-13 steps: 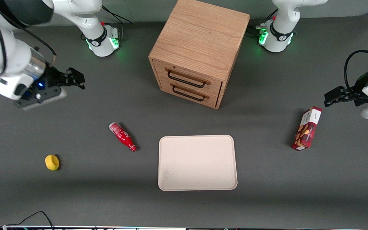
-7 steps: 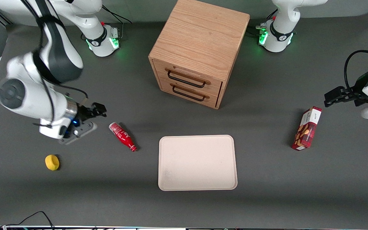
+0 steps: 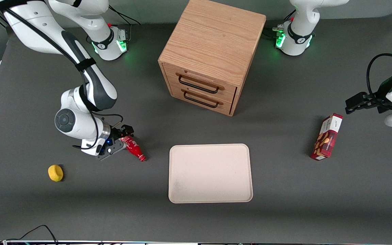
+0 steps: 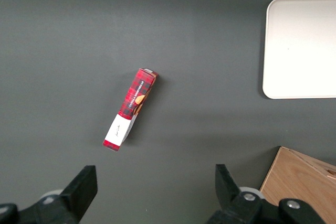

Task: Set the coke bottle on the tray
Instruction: 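Close the right gripper around the bottle's body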

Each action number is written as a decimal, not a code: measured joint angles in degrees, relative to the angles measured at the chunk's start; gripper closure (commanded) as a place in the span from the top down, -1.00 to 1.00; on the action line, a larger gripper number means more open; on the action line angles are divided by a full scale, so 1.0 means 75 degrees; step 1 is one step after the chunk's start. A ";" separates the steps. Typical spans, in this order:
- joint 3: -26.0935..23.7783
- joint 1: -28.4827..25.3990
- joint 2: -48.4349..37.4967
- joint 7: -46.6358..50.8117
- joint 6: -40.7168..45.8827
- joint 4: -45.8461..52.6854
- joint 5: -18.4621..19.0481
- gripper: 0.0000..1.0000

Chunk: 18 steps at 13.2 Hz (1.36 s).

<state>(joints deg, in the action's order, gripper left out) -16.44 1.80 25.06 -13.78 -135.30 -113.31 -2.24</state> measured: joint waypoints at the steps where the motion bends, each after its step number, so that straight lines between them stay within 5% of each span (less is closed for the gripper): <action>1: 0.0003 0.0000 0.0054 -0.0001 -0.0406 -0.0232 0.0000 1.00; 9: 0.0125 -0.0001 0.0666 -0.0025 -0.1912 -0.0599 0.0528 1.00; 12: 0.0142 -0.0001 0.0850 -0.0026 -0.2239 -0.0661 0.0636 0.84; 14: 0.0162 -0.0001 0.0897 -0.0028 -0.2383 -0.0723 0.0643 0.30; 16: 0.0165 -0.0003 0.0899 -0.0033 -0.2464 -0.0780 0.0651 -0.73; 17: 0.0165 -0.0003 0.0898 -0.0035 -0.2489 -0.0788 0.0669 -1.00; 18: 0.0165 -0.0003 0.0898 -0.0035 -0.2492 -0.0788 0.0680 -1.00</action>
<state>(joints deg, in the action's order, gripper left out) -15.20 1.78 31.80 -14.04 -153.98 -119.21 2.86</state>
